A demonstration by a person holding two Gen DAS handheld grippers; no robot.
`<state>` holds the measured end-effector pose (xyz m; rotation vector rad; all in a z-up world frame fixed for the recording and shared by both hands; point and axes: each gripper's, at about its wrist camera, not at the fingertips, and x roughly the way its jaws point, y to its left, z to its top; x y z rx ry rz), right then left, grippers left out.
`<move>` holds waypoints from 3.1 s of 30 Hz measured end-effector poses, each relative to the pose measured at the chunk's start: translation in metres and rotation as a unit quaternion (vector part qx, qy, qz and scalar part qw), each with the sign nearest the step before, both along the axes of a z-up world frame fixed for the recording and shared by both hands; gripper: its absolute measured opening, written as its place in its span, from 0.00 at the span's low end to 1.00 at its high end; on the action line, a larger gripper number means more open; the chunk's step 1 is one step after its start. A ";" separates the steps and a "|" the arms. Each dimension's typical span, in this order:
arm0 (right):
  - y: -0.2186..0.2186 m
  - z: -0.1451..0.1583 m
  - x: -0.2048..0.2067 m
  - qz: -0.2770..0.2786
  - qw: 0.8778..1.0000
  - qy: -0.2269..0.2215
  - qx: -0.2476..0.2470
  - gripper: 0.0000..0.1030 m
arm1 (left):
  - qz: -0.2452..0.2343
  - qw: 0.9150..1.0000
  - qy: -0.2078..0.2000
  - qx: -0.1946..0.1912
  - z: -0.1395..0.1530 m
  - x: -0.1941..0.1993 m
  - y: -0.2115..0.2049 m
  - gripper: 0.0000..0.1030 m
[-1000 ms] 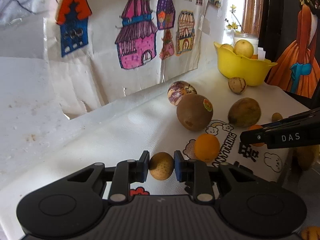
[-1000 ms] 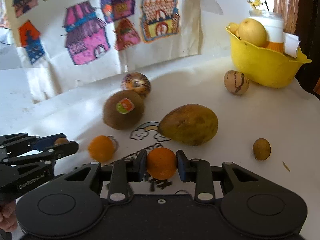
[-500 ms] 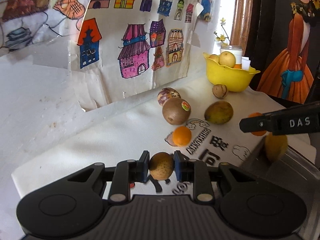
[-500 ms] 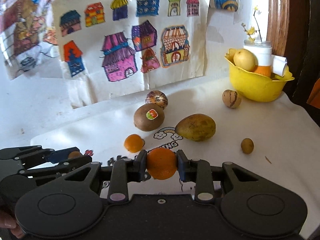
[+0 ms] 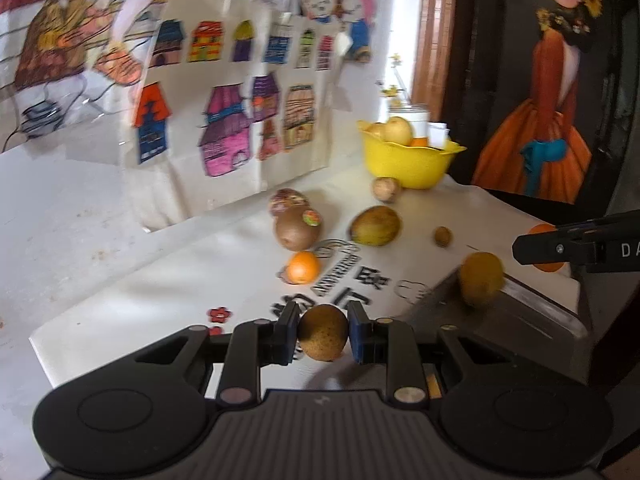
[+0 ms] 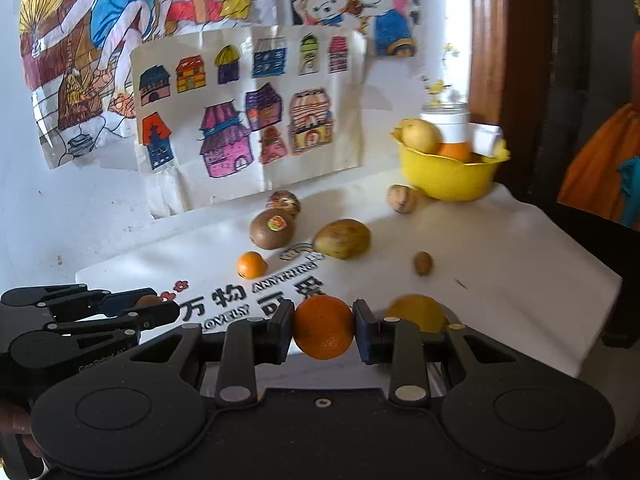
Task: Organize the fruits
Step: 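Carry the brown fruit with the left tool while the right tool carries the orange to the tray, then release the brown fruit from the left tool while the right tool releases the orange into the tray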
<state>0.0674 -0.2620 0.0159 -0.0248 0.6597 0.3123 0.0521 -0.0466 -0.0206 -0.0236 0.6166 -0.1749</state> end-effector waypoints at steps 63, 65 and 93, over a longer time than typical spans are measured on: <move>-0.072 -0.099 0.034 -0.052 0.994 0.096 -0.007 0.33 | -0.087 0.991 0.106 0.003 -0.059 0.073 -0.106 0.32; -0.072 -0.099 0.033 -0.053 0.994 0.097 -0.009 0.34 | -0.086 0.991 0.106 0.002 -0.058 0.072 -0.105 0.35; -0.053 -0.051 0.008 -0.051 0.998 0.037 -0.023 0.99 | -0.016 0.998 0.045 -0.050 -0.012 0.058 -0.042 0.98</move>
